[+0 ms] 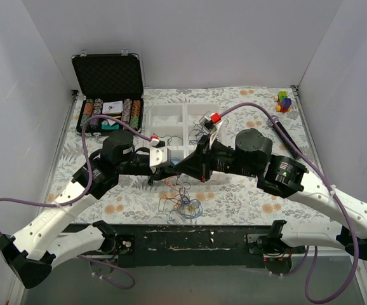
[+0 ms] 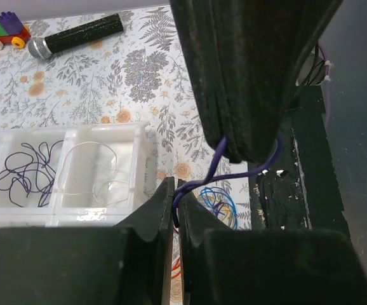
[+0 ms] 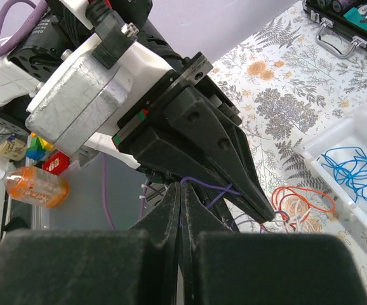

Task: Untangle the cables
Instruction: Untie the cable.

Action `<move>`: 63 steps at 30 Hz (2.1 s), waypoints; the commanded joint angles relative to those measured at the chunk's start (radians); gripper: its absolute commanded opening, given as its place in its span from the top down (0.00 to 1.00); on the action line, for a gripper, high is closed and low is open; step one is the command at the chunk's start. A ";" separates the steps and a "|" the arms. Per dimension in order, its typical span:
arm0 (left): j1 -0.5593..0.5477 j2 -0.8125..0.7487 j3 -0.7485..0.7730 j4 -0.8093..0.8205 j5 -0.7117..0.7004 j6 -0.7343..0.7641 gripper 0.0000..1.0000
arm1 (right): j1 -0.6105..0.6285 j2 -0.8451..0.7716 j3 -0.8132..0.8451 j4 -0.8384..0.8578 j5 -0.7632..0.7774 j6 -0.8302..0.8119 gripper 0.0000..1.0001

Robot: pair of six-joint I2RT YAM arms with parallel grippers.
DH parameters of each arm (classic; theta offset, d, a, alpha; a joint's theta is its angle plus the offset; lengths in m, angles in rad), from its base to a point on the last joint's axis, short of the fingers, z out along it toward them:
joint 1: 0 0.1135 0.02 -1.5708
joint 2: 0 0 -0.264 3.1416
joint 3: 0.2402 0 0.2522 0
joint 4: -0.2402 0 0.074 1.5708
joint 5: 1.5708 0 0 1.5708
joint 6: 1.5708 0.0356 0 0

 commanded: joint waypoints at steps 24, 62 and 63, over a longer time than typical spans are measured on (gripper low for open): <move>0.002 -0.008 0.312 -0.147 0.001 0.030 1.00 | -0.005 -0.169 -0.321 0.154 0.177 -0.011 0.12; 0.003 0.003 0.555 0.233 -0.459 0.303 1.00 | -0.005 -0.198 -0.923 0.312 0.283 0.256 0.59; 0.002 0.008 0.555 0.265 -0.481 0.306 1.00 | -0.005 -0.200 -0.932 0.314 0.289 0.261 0.59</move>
